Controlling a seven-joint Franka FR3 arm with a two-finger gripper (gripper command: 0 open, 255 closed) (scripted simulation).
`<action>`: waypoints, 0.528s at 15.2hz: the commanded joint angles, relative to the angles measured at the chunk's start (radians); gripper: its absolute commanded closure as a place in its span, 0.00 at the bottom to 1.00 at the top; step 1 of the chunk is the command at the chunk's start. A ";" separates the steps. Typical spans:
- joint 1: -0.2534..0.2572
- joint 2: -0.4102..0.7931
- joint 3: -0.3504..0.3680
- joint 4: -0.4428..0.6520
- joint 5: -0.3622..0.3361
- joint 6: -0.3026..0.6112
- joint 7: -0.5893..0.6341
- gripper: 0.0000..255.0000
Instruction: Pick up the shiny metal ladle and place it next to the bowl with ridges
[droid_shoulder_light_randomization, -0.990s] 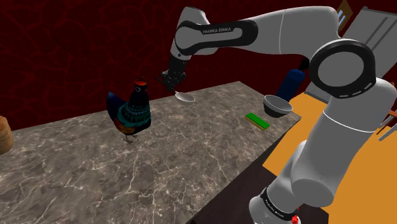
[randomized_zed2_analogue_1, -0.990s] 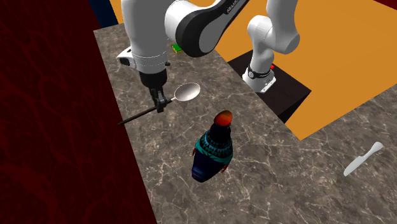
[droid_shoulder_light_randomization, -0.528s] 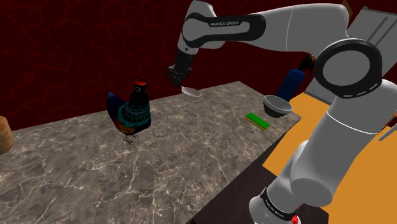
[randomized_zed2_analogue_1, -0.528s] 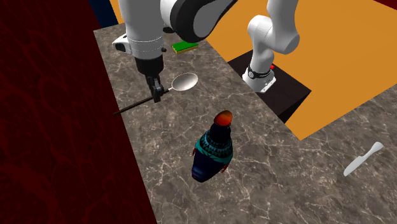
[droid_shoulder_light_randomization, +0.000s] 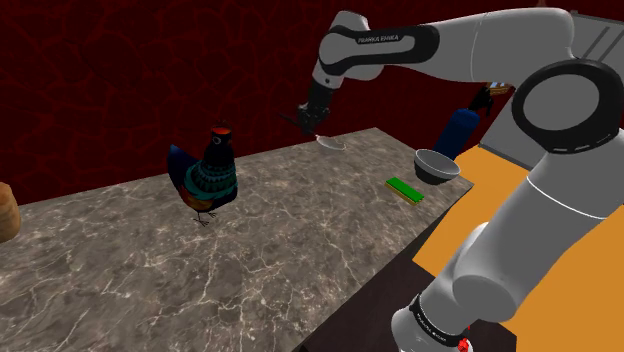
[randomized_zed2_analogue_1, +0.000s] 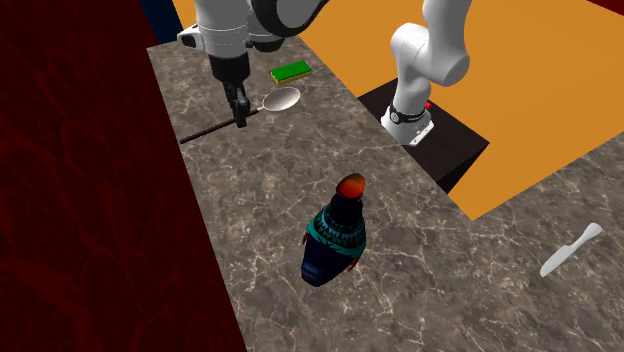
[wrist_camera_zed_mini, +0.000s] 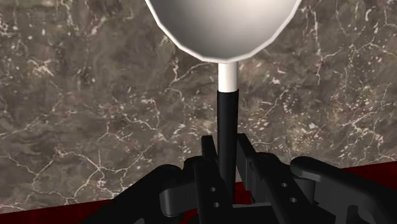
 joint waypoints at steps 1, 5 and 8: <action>-0.023 -0.016 -0.022 -0.018 0.003 -0.003 -0.048 1.00; -0.068 -0.032 -0.070 -0.034 0.009 -0.012 -0.143 1.00; -0.102 -0.034 -0.107 -0.034 0.014 -0.022 -0.215 1.00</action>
